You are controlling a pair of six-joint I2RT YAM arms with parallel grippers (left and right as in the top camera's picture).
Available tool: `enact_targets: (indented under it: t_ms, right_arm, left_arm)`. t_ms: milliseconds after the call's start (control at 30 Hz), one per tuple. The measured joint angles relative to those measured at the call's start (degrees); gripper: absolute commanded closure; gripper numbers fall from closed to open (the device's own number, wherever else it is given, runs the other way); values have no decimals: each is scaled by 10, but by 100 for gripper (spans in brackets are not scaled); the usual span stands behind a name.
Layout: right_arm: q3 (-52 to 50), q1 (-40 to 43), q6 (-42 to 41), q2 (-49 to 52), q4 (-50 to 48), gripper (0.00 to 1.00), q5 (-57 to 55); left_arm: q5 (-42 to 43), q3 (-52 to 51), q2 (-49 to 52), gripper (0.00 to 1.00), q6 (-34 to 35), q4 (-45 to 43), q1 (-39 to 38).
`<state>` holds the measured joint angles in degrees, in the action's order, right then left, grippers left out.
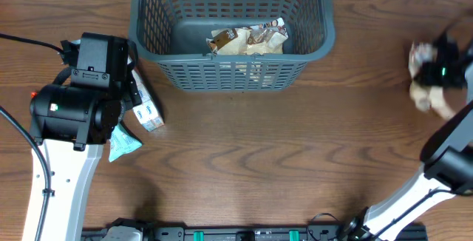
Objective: Pack container
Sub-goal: 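Carry the bag into the basket and release it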
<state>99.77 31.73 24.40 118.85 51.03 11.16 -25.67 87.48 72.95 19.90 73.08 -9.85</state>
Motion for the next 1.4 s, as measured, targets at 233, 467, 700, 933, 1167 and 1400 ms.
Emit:
enact_targets:
  t_ms: [233, 467, 700, 933, 1167, 1400]
  right_arm:
    - [209, -138, 6, -101, 20, 99, 9]
    - [317, -337, 129, -141, 29, 99, 36]
    - [317, -517, 238, -90, -31, 99, 41]
    - [317, -562, 225, 3, -13, 99, 40]
    - [316, -559, 210, 126, 25, 83, 36]
    - [310, -558, 193, 145, 8, 46, 35]
  left_arm:
    - [0, 0, 0, 4, 0, 0, 0]
    - [0, 0, 0, 4, 0, 0, 0]
    - [0, 0, 0, 4, 0, 0, 0]
    - [0, 0, 0, 4, 0, 0, 0]
    - [0, 0, 0, 4, 0, 0, 0]
    - [0, 0, 0, 1, 0, 0, 0]
